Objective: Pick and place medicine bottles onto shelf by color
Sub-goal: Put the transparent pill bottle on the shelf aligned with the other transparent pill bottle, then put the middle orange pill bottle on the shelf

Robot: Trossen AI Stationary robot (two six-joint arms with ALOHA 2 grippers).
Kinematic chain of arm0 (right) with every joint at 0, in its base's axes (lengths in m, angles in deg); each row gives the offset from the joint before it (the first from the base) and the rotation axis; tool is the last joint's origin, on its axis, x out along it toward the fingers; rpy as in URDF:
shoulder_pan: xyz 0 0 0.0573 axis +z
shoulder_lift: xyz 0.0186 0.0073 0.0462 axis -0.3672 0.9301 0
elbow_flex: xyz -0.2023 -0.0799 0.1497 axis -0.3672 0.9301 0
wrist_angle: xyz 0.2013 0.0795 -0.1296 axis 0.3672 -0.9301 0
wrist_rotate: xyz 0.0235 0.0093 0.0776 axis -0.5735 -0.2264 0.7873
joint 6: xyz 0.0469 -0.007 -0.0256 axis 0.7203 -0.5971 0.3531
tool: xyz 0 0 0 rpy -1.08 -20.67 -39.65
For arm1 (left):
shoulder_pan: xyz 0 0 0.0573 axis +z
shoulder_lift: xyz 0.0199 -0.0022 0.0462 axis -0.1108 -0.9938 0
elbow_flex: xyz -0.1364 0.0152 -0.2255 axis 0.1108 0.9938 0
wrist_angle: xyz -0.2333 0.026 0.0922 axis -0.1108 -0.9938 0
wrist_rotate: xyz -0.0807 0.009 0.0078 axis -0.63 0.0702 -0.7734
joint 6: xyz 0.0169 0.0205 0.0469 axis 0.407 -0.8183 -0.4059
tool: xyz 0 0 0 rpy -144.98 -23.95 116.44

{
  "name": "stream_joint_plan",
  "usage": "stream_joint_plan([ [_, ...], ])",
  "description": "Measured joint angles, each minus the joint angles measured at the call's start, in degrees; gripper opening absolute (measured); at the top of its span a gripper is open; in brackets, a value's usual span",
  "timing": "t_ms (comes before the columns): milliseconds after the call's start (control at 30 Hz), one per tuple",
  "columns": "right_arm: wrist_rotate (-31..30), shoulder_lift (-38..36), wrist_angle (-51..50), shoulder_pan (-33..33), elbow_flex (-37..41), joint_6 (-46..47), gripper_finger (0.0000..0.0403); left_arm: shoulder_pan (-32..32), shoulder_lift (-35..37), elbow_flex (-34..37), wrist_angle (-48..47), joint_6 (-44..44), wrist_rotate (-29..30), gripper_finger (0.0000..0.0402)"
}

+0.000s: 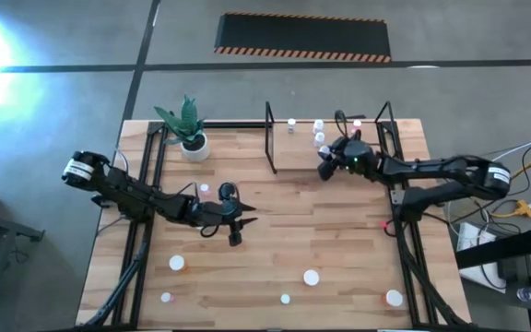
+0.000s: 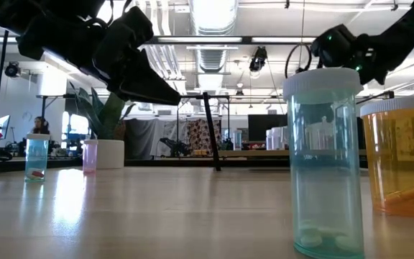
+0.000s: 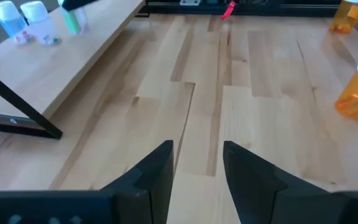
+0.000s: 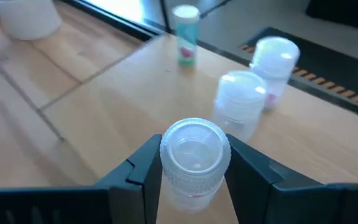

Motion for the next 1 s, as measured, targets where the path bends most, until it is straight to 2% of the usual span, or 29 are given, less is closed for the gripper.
stream_joint_plan([
  [233, 1.3, 4.4, -0.1, -1.0, -1.7, -1.3, 0.0134, 0.0, 0.0, 0.0, 0.6, 0.0, 0.0, 0.0123],
  [433, 0.9, 5.3, -0.4, -1.0, -2.9, -1.5, 0.0143, 0.0, 0.0, 0.3, 0.6, 0.0, 0.0, 0.0123],
  [833, -0.6, 4.8, -1.1, -1.0, -3.3, -2.3, 0.0228, 0.0, 0.0, 0.5, 0.7, 0.2, 0.0, 0.0123],
  [1000, 1.2, 1.9, -4.0, -0.8, -4.8, -3.7, 0.0252, 0.0, 0.0, 0.5, 0.7, 0.3, 0.0, 0.0123],
])
